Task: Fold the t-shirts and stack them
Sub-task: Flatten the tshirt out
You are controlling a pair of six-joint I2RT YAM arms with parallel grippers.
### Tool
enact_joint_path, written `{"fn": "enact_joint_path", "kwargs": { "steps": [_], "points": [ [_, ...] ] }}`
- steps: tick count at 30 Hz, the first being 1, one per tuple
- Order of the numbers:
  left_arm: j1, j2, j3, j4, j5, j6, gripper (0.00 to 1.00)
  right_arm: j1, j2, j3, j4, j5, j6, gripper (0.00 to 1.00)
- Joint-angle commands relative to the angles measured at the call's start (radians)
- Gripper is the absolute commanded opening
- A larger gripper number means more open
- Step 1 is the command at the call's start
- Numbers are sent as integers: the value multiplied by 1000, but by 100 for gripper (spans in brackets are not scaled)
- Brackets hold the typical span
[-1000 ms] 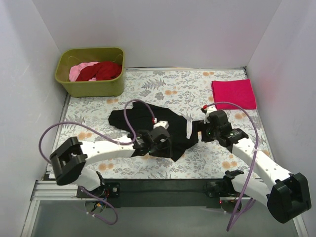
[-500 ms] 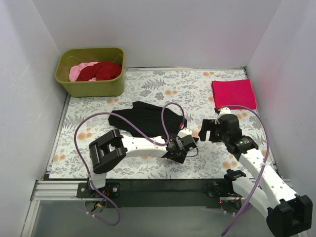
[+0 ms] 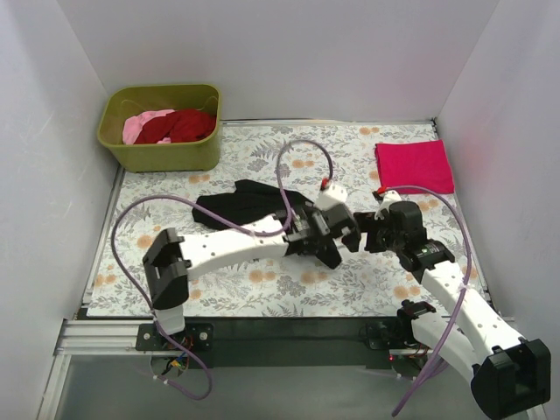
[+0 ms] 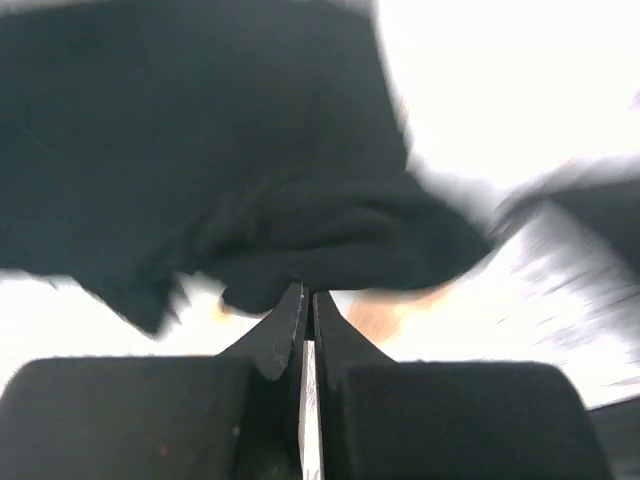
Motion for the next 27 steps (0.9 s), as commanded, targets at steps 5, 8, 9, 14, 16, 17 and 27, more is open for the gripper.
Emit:
{"fn": "enact_joint_path", "kwargs": {
  "steps": [5,8,9,14,16,17,27],
  "points": [
    [209,-239,435,-33,-201,268,0,-2,111,104,187,-194,-76,79],
    [269,-263,509,28,-221,352,0,23,192,117,275,-286,-76,77],
    [278,-265,523,59,-218,368,0,42,212,118,295,-290,-70,77],
    [310,-270,551,69,-186,385,0,148,370,134,482,-240,-68,75],
    [314,-288,528,73,-187,379,0,173,433,143,541,-247,-64,76],
    [317,-294,520,75,-186,371,0,193,456,150,593,-250,-67,76],
    [330,-329,472,62,-148,339,0,276,590,195,902,-134,-50,80]
  ]
}}
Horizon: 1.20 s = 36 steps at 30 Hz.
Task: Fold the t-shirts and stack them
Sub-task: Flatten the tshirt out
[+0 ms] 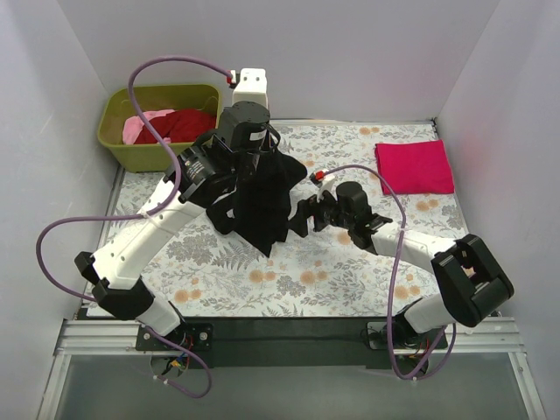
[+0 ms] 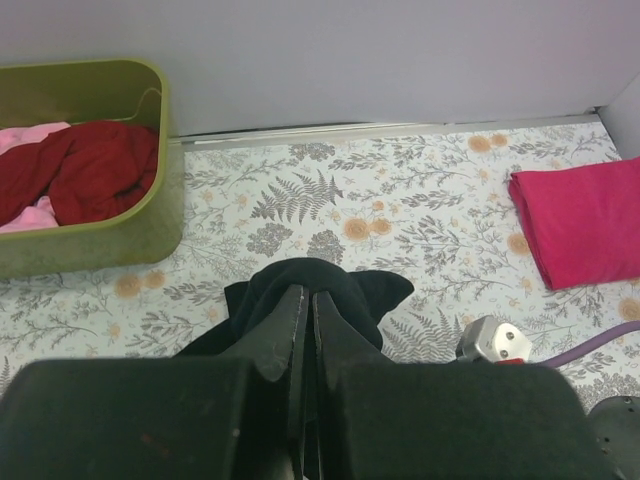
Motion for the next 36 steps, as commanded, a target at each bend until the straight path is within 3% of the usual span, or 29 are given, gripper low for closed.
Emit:
{"fn": "enact_joint_path", "kwargs": {
  "steps": [1,8,17,20,23,24,27,30,33,34,36],
  "points": [
    [5,-45,-5,6,9,-6,0,13,-14,54,229,98,14,80],
    [5,-53,-11,3,23,-12,0,16,24,147,280,138,41,78],
    [5,-72,-23,-25,49,-30,0,16,162,252,277,179,39,66],
    [18,-94,-34,-37,25,-26,0,13,167,239,274,230,-14,55],
    [87,-115,-54,-46,51,-27,0,-15,127,242,236,256,-54,34],
    [138,-122,-75,-30,67,-21,0,-26,98,258,222,258,-82,20],
    [232,-125,-100,26,147,-12,0,-69,50,334,113,267,-168,3],
    [298,-91,-56,66,231,-7,0,-110,21,419,-16,270,-229,1],
    [387,11,94,78,317,5,0,-156,15,578,-140,268,-321,1],
    [419,76,210,70,333,11,0,-164,16,683,-178,275,-372,1],
    [430,113,271,101,353,26,0,-170,28,793,-291,300,-438,1]
  ]
}}
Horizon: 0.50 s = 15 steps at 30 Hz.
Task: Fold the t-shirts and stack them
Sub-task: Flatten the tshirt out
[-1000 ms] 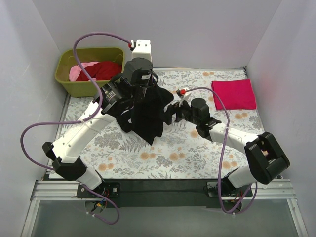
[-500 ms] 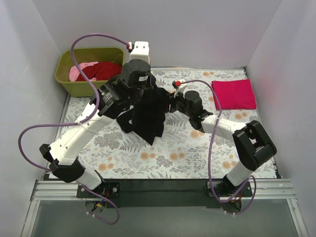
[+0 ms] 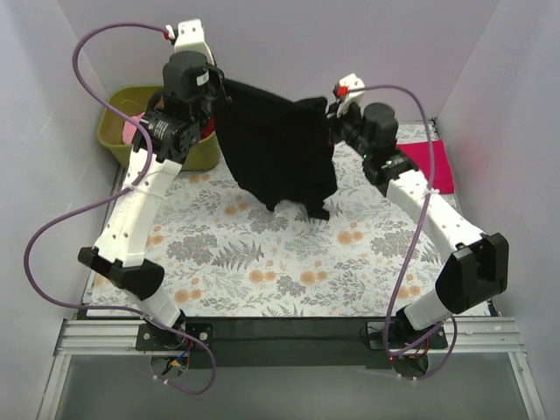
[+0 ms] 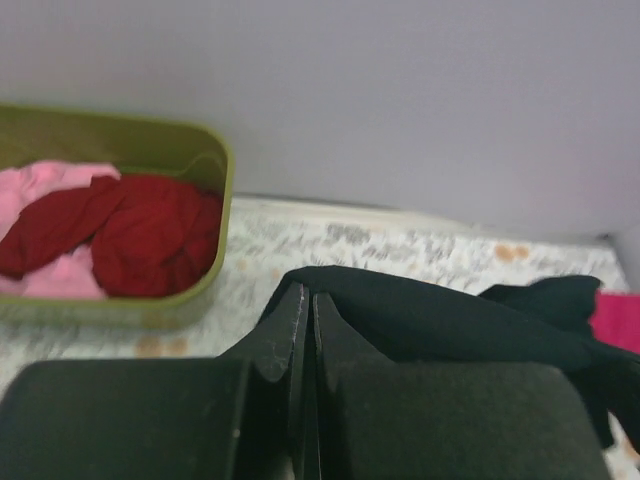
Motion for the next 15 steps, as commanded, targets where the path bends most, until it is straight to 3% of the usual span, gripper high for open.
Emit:
{"fn": "enact_joint_path", "kwargs": {
  "steps": [1,4,5,10,14,15],
  "points": [
    [41,17,104,96,82,33,0,-20,-38,226,-163,60,-187,1],
    [41,-54,59,85,114,-10,0,-20,-41,352,-316,28,-261,1],
    [40,-86,-24,79,114,-21,0,-20,-50,349,-350,11,-271,1],
    [41,-365,-411,133,122,-109,0,4,-176,173,-475,-116,-241,4],
    [40,-548,-703,107,142,-185,0,21,-245,-45,-511,-180,-158,23],
    [40,-613,-837,107,135,-203,0,23,-257,-119,-517,-209,-117,33]
  ]
}}
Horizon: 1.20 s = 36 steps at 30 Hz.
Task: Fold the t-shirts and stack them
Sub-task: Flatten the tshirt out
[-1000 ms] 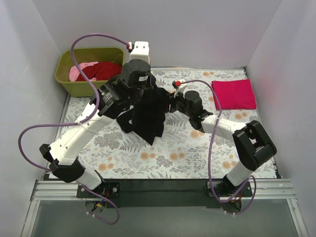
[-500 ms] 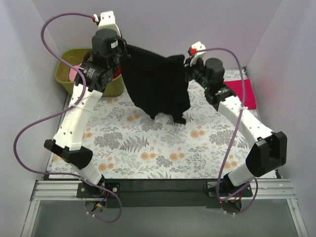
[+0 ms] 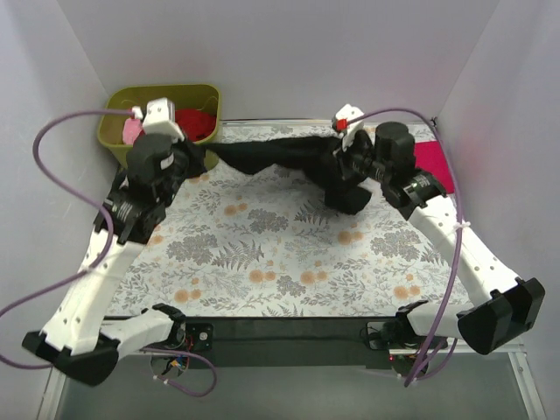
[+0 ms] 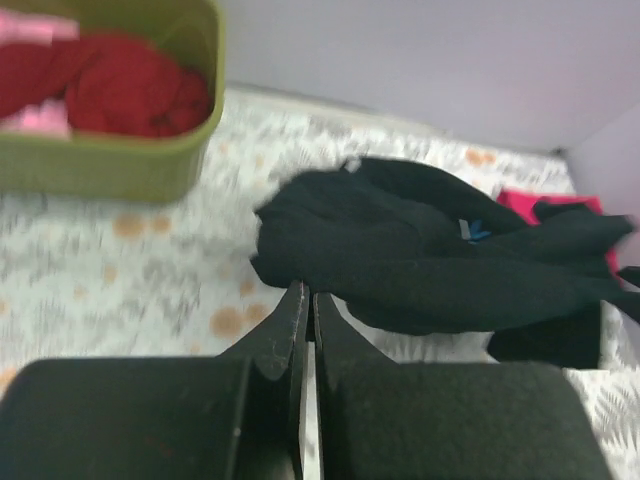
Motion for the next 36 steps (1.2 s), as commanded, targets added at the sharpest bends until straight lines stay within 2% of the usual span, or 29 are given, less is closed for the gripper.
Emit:
{"fn": "enact_joint_path", "kwargs": {
  "steps": [1,3,4,7,11,14,15,18,23,28,36],
  "points": [
    [7,-145,-249,-11,-13,-96,0,2,-24,-180,-100,-99,100,36],
    [6,-202,-364,-10,-12,-151,0,2,-47,-243,-121,-105,148,41],
    [7,-248,-464,-8,-10,-168,0,0,-59,-309,-124,-84,195,42],
    [7,-322,-600,-10,-33,-240,0,-36,-107,-388,-123,17,254,47],
    [7,-400,-692,18,-52,-315,0,-238,-125,-487,-100,11,398,51],
    [6,-432,-725,30,-56,-332,0,-309,-102,-541,-8,-31,490,52],
    [6,-434,-728,30,-53,-335,0,-319,-93,-562,83,-86,514,52],
    [7,-425,-731,35,-43,-334,0,-328,-35,-615,191,-119,550,52],
    [6,-419,-732,41,-3,-323,0,-421,81,-655,366,-260,474,53],
    [7,-423,-751,44,7,-309,0,-444,181,-600,366,-325,308,58],
    [7,-420,-740,52,-7,-280,0,-449,361,-486,366,-414,242,58]
  ]
}}
